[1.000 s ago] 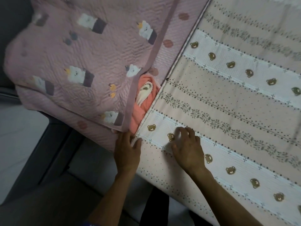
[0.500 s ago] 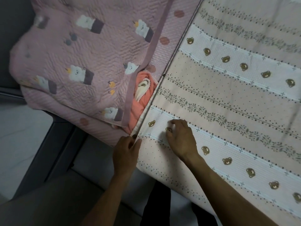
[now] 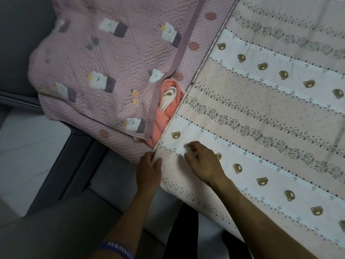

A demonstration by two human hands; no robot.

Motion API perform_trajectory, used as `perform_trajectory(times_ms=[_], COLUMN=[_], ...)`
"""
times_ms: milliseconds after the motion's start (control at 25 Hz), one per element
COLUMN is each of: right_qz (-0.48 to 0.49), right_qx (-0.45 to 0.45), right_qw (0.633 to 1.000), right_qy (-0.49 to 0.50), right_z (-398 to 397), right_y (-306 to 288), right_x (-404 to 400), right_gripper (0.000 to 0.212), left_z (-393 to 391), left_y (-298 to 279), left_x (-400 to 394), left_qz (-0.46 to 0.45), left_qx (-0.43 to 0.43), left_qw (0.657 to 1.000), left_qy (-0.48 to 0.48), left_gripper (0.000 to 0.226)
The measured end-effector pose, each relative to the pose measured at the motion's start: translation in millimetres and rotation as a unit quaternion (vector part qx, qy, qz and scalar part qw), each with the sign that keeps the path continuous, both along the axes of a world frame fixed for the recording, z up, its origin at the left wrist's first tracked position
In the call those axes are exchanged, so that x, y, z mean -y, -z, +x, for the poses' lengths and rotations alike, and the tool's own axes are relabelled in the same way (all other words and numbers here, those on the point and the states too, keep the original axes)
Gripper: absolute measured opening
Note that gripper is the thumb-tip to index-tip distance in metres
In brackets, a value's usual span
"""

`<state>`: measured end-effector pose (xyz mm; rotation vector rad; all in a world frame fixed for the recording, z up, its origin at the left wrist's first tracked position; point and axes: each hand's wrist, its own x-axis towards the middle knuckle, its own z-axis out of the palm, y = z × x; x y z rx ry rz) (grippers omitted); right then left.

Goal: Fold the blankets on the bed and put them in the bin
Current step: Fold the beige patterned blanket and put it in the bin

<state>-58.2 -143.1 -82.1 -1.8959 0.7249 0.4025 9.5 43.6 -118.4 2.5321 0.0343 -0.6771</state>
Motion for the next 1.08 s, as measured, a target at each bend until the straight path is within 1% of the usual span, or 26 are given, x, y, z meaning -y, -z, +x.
perform_trajectory(times_ms=[40, 80, 200, 280, 360, 400, 480, 520, 600, 640, 680, 760, 800, 840, 920, 1000, 1040, 1080], right_qz=[0.001, -0.001, -0.007, -0.010, -0.042, -0.064, -0.066, -0.042, 0.011, -0.006, -0.049, -0.143, -0.173, -0.190, -0.199, -0.178, -0.169, -0.152], right_qx=[0.000, 0.006, -0.003, -0.019, -0.013, -0.004, 0.007, -0.001, -0.017, -0.020, -0.020, -0.017, -0.030, -0.041, -0.054, -0.038, -0.032, -0.026], right_qw=[1.000, 1.000, 1.000, 1.000, 0.999, 0.997, 0.997, 0.999, 0.996, 0.989, 0.979, 0.948, 0.932, 0.918, 0.903, 0.890, 0.885, 0.881], right_qy=[-0.003, -0.008, -0.022, -0.008, -0.027, -0.040, -0.042, -0.016, 0.086, 0.147, 0.197, 0.282, 0.318, 0.346, 0.378, 0.418, 0.433, 0.447], right_z=[2, 4, 7, 5, 3, 3, 7, 10, 15, 16, 17, 15, 10, 3, -15, -44, -61, -81], right_y=[2, 5, 13, 19, 22, 23, 22, 18, 11, 9, 6, 4, 1, 1, 2, 0, 0, -3], right_x=[-5, -10, -22, -27, -36, -39, -42, -41, -36, -32, -25, 0, 18, 37, 65, 86, 97, 108], right_gripper=[0.038, 0.038, 0.039, 0.040, 0.038, 0.036, 0.030, 0.034, 0.061, 0.074, 0.076, 0.053, 0.042, 0.039, 0.046, 0.054, 0.054, 0.052], left_z=[5, 9, 14, 9, -2, -9, -31, -45, -81, -100, -116, -143, -153, -161, -172, -189, -203, -219], left_y=[2, 5, 11, 14, 14, 12, 2, -6, -22, -26, -29, -30, -31, -34, -42, -47, -47, -44], left_x=[0, -3, -22, -36, -48, -52, -54, -50, -35, -27, -18, -4, 4, 14, 34, 55, 65, 73], left_qz=[0.007, 0.008, -0.012, -0.029, -0.027, -0.012, -0.006, -0.023, -0.051, -0.057, -0.058, -0.080, -0.098, -0.109, -0.097, -0.074, -0.075, -0.068], left_qx=[0.000, -0.004, -0.030, -0.030, -0.015, 0.005, 0.060, 0.084, 0.118, 0.125, 0.124, 0.107, 0.096, 0.084, 0.053, 0.049, 0.044, 0.040], left_qw=[1.000, 1.000, 0.999, 0.999, 1.000, 1.000, 0.992, 0.981, 0.952, 0.943, 0.938, 0.932, 0.925, 0.918, 0.908, 0.904, 0.899, 0.897], left_qy=[-0.004, -0.007, -0.012, -0.009, -0.003, 0.018, 0.112, 0.175, 0.277, 0.303, 0.319, 0.338, 0.354, 0.373, 0.404, 0.418, 0.428, 0.435], left_gripper=[0.020, 0.021, 0.038, 0.042, 0.043, 0.044, 0.038, 0.031, 0.017, 0.014, 0.013, 0.011, 0.009, 0.006, 0.013, 0.014, 0.008, 0.011])
